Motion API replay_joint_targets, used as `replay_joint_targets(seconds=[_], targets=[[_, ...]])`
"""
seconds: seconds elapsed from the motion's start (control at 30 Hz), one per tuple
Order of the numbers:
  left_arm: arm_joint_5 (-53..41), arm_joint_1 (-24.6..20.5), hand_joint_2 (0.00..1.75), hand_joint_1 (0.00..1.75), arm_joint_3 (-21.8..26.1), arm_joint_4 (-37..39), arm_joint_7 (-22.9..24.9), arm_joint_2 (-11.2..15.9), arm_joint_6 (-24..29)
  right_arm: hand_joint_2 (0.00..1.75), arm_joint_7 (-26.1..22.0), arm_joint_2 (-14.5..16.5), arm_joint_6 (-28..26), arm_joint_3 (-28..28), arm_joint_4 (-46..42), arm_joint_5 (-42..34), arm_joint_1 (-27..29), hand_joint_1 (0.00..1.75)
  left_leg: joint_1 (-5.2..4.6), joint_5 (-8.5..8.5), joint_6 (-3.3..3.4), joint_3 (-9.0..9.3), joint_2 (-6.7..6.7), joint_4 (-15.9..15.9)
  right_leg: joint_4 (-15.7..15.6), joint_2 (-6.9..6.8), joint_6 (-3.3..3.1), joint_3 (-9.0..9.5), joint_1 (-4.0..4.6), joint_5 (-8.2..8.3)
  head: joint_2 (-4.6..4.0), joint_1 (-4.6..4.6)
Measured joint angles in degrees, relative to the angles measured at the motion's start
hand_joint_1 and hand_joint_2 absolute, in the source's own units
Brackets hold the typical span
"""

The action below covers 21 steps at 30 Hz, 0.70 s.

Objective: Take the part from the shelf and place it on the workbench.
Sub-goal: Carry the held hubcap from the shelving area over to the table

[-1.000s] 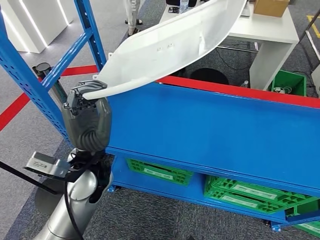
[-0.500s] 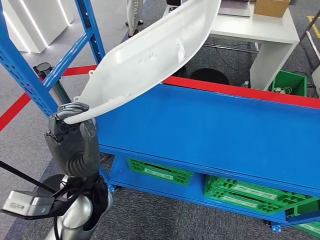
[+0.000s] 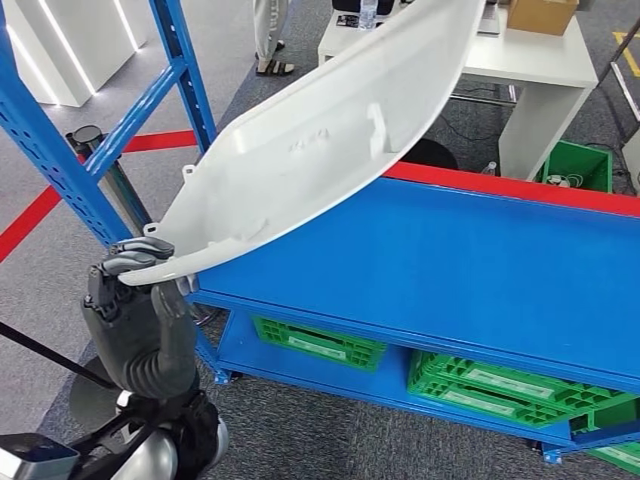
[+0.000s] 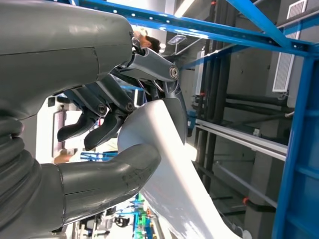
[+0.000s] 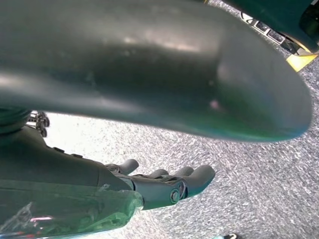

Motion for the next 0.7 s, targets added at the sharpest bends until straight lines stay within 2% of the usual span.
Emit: replay_joint_targets(seconds=[0.7], targets=[[3.31, 0.54, 1.75, 1.75, -1.48, -1.83, 0.00, 0.44, -0.01, 0.00, -0.04, 0.00, -0.47, -0.66, 0.00, 0.07, 0.11, 0.00, 0.00, 0.00, 0.00, 0.00, 0.00, 0.00, 0.00, 0.00, 0.00, 0.00, 0.00, 0.00, 0.00, 0.01]])
